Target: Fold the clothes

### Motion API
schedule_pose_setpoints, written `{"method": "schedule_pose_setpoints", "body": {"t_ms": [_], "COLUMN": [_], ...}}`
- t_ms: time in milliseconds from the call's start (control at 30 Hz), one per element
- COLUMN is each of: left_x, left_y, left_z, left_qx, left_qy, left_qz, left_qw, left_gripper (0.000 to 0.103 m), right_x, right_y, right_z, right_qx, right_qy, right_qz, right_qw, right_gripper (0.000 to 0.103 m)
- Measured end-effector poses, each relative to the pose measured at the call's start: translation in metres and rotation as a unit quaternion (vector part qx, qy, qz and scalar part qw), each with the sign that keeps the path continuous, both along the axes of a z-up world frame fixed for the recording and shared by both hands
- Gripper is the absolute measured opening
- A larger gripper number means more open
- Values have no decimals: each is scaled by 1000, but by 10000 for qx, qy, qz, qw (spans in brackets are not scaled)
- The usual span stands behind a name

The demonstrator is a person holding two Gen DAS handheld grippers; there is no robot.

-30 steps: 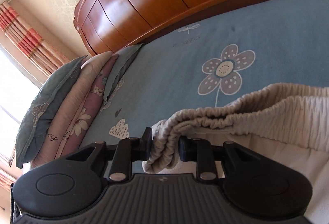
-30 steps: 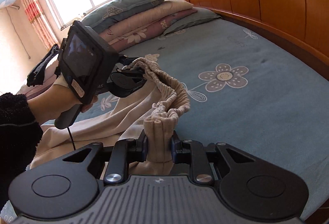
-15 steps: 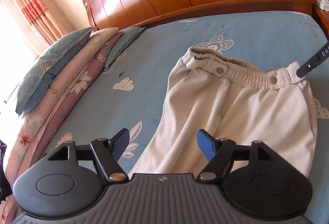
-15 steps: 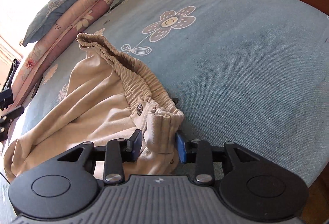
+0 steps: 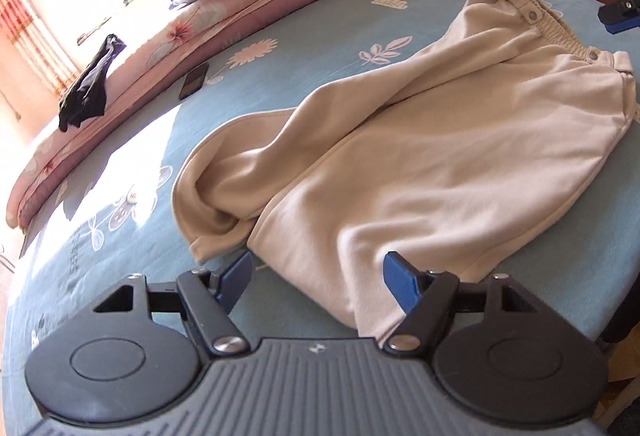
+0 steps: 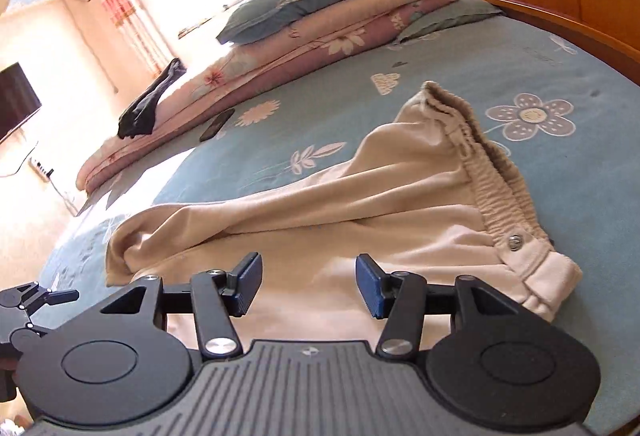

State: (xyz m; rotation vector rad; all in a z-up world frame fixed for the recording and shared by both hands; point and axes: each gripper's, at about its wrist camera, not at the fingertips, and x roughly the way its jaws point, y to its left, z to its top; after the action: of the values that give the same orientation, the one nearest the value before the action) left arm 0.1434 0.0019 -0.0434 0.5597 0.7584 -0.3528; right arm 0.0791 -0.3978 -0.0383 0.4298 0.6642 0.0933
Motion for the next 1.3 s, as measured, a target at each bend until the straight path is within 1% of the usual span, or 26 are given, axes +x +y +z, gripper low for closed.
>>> {"method": "schedule_pose_setpoints", "body": {"t_ms": [67, 100, 200, 300, 367, 500, 600, 667, 800, 833, 867, 900, 1000, 1067, 1100, 1133, 1200, 1300], "left_x": [-14, -20, -34, -45, -48, -51, -47, -40, -25, -21, -17, -14, -3, 3, 7, 10, 16, 26], "left_y": [28, 39, 61, 79, 85, 91, 87, 77, 50, 41, 31, 22, -8, -29, -39, -48, -62, -84], "left_z": [0, 0, -4, -11, -18, -33, -40, -43, -36, -33, -30, -28, -26, -28, -29, -33, -40, -53], "left_qx": [-121, -143, -202, -296, -412, -593, -662, -667, -810, -870, -920, -968, -1077, -1167, -1213, -1269, -1331, -1299], "left_qy": [-12, -58, -124, -162, -74, 80, 171, 188, 168, 176, 165, 154, 132, 151, 164, 231, 370, 560], "left_qz": [279, 405, 658, 839, 888, 905, 788, 674, 338, 223, 94, -35, -326, -467, -536, -582, -645, -694], "left_qw": [9995, 9991, 9975, 9959, 9952, 9941, 9945, 9953, 9960, 9958, 9956, 9952, 9936, 9920, 9910, 9899, 9883, 9875], "left_gripper": [76, 78, 80, 81, 81, 81, 81, 81, 81, 81, 81, 81, 83, 84, 84, 84, 84, 84], "right_x": [11, 16, 29, 41, 48, 52, 51, 50, 47, 48, 50, 54, 72, 88, 100, 109, 141, 179], "right_y": [34, 49, 92, 137, 161, 181, 166, 149, 106, 93, 78, 62, 17, -11, -26, -35, -62, -91], "right_z": [0, -1, -8, -19, -25, -28, -24, -21, -16, -14, -11, -7, 5, 10, 11, 9, -2, -25], "right_qx": [-203, -252, -363, -474, -606, -660, -807, -950, -1384, -1538, -1693, -1832, -2330, -2597, -2696, -2763, -2897, -2582], "right_qy": [10, 42, 128, 318, 420, 487, 481, 469, 369, 319, 265, 178, -100, -316, -405, -422, -266, -96], "right_qz": [431, 618, 1173, 1663, 1872, 2019, 1838, 1651, 1186, 1005, 803, 619, 145, -135, -271, -325, -408, -285], "right_qw": [9989, 9978, 9923, 9844, 9796, 9760, 9785, 9806, 9826, 9825, 9819, 9810, 9723, 9651, 9617, 9596, 9559, 9656], "right_gripper": [57, 57, 57, 57, 57, 57, 58, 62, 62, 65, 72, 74, 79, 98, 102, 103, 103, 103]}}
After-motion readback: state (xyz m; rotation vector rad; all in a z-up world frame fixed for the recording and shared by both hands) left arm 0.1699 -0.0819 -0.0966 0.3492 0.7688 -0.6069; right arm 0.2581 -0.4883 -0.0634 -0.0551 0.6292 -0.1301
